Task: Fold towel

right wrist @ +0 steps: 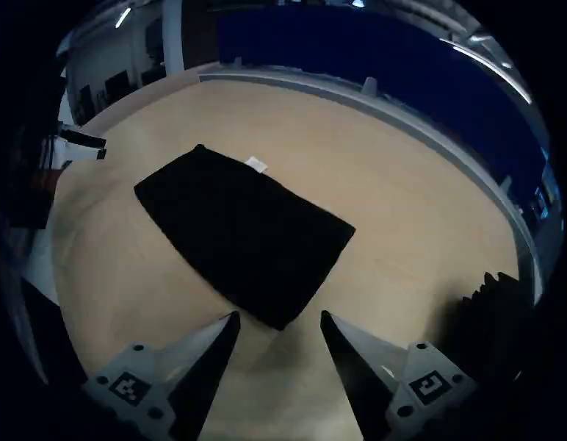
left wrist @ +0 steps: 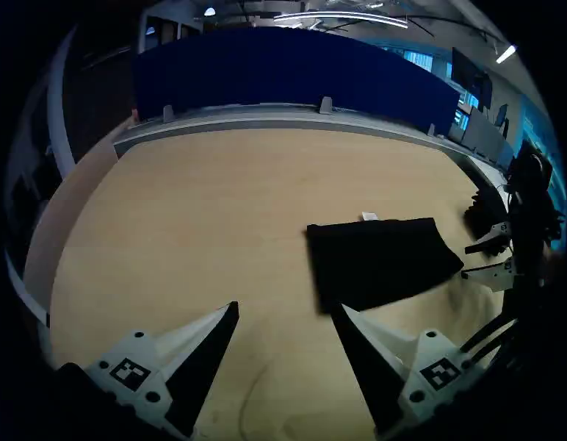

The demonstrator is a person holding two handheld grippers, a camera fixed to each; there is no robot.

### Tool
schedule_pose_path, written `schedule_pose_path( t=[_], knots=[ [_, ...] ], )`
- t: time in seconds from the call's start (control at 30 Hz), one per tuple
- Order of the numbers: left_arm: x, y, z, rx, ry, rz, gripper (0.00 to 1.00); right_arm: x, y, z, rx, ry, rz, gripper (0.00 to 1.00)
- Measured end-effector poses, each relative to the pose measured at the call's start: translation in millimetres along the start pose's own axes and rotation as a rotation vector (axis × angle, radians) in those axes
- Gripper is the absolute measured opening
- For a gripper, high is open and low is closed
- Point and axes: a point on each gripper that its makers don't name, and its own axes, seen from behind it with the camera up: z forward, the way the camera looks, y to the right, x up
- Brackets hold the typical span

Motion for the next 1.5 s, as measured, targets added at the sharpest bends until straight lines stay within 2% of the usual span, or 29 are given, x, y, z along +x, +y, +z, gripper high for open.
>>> schedule_pose_path(
  t=[0.2, 0.47, 0.53, 0.6, 1.0, 1.07, 1.2, 1.5],
  knots=[
    [-9.3, -10.7, -3.8, 0.021, -0.014, -0.016, 0.93, -4.2, -1.5, 5.8, 0.037, -0.041, -0.009, 0.67],
    [-15.9, -14.1, -7.7, 0.026, -0.019, -0.029, 0.93, -7.0, -2.9, 10.3, 0.047, -0.084, -0.041, 0.44],
    [-17.4, -15.1, -8.1, 0.027, -0.021, -0.032, 0.93, -9.4, -4.7, 11.1, 0.055, -0.095, -0.053, 0.33],
    [-18.6, -16.2, -8.4, 0.028, -0.023, -0.034, 0.93, -11.0, -6.0, 11.6, 0.062, -0.103, -0.061, 0.27],
    [-21.6, -22.3, -8.5, 0.033, -0.026, -0.054, 0.93, -4.4, -1.6, 11.5, 0.044, -0.093, -0.079, 0.23],
    [-21.5, -22.5, -7.7, 0.033, -0.026, -0.055, 0.93, -3.5, -1.9, 12.1, 0.049, -0.093, -0.081, 0.12],
    [-21.5, -22.4, -7.5, 0.034, -0.027, -0.052, 0.94, -2.4, -2.8, 12.1, 0.051, -0.090, -0.090, 0.05],
    [-19.5, -22.3, -8.9, 0.035, -0.023, -0.063, 0.93, 7.4, -0.9, 5.0, 0.042, -0.076, -0.129, 0.04]
  ],
)
